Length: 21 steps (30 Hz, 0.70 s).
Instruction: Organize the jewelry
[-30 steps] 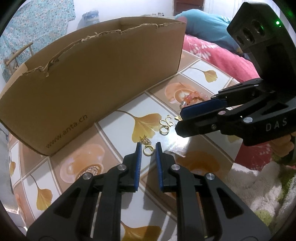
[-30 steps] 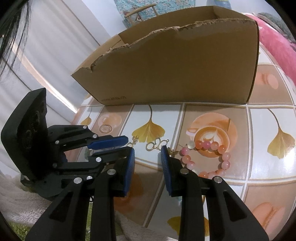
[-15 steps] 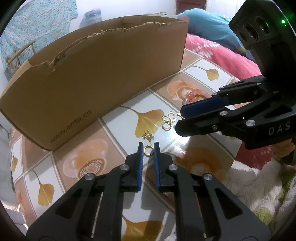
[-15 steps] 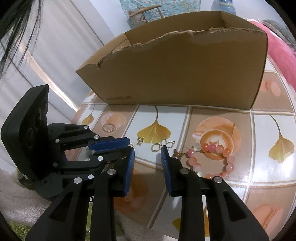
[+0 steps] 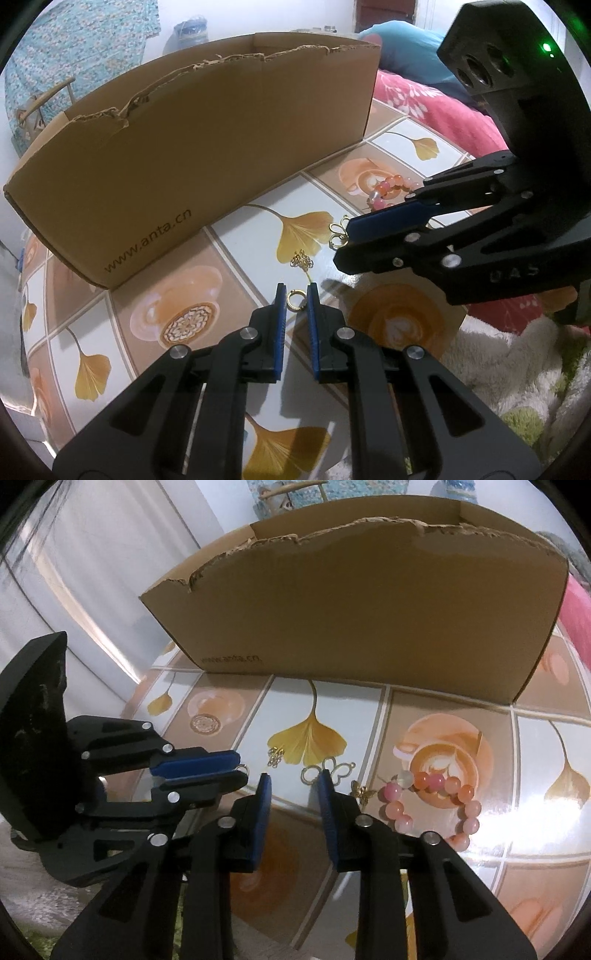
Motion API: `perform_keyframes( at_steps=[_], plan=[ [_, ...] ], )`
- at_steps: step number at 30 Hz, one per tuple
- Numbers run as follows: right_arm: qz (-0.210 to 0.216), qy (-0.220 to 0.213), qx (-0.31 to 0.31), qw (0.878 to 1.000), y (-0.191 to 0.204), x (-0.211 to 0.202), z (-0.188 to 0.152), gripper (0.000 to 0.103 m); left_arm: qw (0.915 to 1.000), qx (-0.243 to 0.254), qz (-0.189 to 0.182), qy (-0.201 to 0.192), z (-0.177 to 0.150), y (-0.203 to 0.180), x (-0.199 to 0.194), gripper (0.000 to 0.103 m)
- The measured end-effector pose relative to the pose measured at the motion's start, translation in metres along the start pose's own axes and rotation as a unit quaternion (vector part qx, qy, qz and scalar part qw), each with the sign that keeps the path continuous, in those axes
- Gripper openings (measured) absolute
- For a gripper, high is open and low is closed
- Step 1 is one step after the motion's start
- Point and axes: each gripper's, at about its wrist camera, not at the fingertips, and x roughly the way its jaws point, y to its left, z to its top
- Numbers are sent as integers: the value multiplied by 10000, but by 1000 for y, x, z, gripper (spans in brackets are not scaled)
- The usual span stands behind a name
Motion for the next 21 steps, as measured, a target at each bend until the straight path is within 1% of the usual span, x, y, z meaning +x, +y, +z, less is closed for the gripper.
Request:
perform_keyframes(
  at_steps=[6, 14, 21],
  plan=[
    [-221, -49, -208, 9995, 6, 7, 1, 23, 10000, 13, -13, -14, -1, 0, -1, 10],
    [-792, -109, -702, 9943, 21, 16, 2, 22, 10000, 11, -23, -23, -2, 1, -1, 10],
    [-993, -157, -751, 9921, 24, 21, 5, 22, 10000, 7, -27, -30, -2, 1, -2, 10]
  ],
)
